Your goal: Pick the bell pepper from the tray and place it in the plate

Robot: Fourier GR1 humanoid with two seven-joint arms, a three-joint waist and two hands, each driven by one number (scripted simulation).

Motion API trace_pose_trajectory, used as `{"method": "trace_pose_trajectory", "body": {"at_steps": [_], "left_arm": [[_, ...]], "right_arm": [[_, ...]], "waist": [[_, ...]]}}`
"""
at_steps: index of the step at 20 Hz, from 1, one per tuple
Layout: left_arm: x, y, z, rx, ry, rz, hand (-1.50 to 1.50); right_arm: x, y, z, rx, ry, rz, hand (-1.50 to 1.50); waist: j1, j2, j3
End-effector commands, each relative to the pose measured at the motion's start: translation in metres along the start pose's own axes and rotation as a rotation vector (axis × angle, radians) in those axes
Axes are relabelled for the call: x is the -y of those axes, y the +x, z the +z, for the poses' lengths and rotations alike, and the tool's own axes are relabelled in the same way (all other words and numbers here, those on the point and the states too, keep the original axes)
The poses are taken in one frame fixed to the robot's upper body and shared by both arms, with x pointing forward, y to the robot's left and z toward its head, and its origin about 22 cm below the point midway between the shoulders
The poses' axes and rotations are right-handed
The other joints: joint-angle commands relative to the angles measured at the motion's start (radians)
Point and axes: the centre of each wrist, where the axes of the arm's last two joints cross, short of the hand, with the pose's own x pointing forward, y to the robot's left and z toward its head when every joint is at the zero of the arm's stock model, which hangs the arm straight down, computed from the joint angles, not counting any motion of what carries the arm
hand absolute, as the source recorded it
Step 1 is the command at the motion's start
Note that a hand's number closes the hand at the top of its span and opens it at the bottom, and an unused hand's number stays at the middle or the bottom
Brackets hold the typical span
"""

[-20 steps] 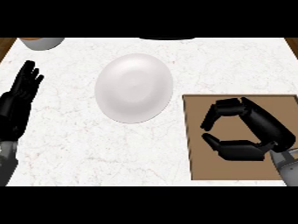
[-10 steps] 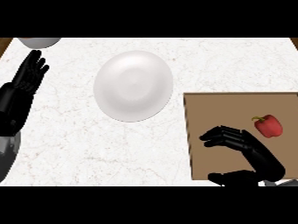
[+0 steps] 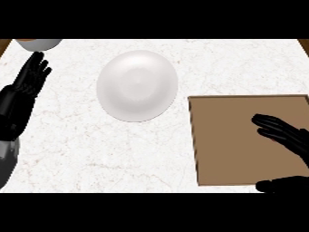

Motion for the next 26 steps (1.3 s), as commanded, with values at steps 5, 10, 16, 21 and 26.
{"method": "trace_pose_trajectory", "body": {"at_steps": [5, 10, 16, 21, 26], "left_arm": [[0.007, 0.011, -0.007, 0.01, 0.002, -0.007, 0.0], [0.003, 0.01, -0.001, 0.013, 0.005, -0.002, 0.0], [0.016, 0.01, -0.006, 0.027, -0.03, 0.008, 0.0], [0.015, 0.002, -0.01, 0.013, -0.014, 0.003, 0.0], [0.01, 0.005, -0.009, 0.021, 0.005, 0.001, 0.0]], "right_arm": [[0.074, 0.041, -0.01, -0.298, 0.266, 0.455, -1.5], [0.079, 0.057, -0.015, -0.525, 0.472, 0.578, -1.5], [0.051, 0.067, -0.038, -0.626, 0.559, 0.612, -1.5], [0.036, 0.045, -0.035, -0.643, 0.52, 0.643, -1.5], [0.034, 0.032, -0.045, -0.74, 0.528, 0.748, -1.5]], "waist": [[-0.021, -0.003, -0.004], [0.007, 0.0, -0.002], [0.021, 0.005, 0.0], [0.017, 0.005, 0.001], [0.02, 0.006, 0.001]]}}
